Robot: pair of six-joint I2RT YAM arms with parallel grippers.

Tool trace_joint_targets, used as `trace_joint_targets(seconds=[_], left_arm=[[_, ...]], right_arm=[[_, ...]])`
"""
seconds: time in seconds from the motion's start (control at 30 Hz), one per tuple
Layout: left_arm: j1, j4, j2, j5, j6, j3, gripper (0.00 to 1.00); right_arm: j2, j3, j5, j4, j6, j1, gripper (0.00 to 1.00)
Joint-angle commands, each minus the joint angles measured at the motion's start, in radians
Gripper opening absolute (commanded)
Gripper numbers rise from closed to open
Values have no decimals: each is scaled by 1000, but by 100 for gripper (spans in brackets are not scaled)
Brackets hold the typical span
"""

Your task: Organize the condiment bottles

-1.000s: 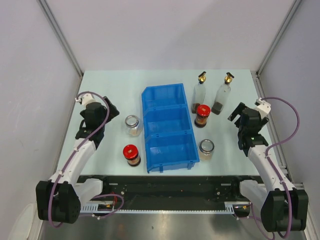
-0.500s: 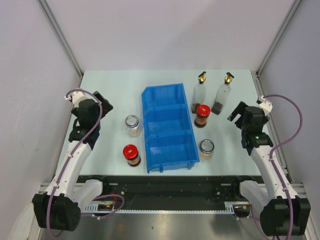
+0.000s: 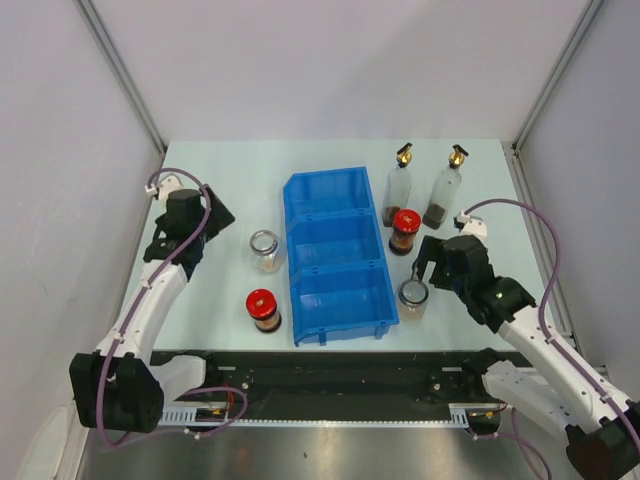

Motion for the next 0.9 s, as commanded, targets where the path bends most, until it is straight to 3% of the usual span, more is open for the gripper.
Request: trace_joint_targets(seconds=[0.0, 0.73, 0.87], left_arm=[[6, 3, 0, 40, -24, 43, 99], [6, 18, -7, 52, -30, 19, 100], [7, 18, -4, 52, -30, 19, 100]], right_arm=[[-22, 37, 38, -117, 91, 64, 100], [181, 37, 150, -88, 318, 277, 100], [202, 37, 174, -105, 346, 297, 96]])
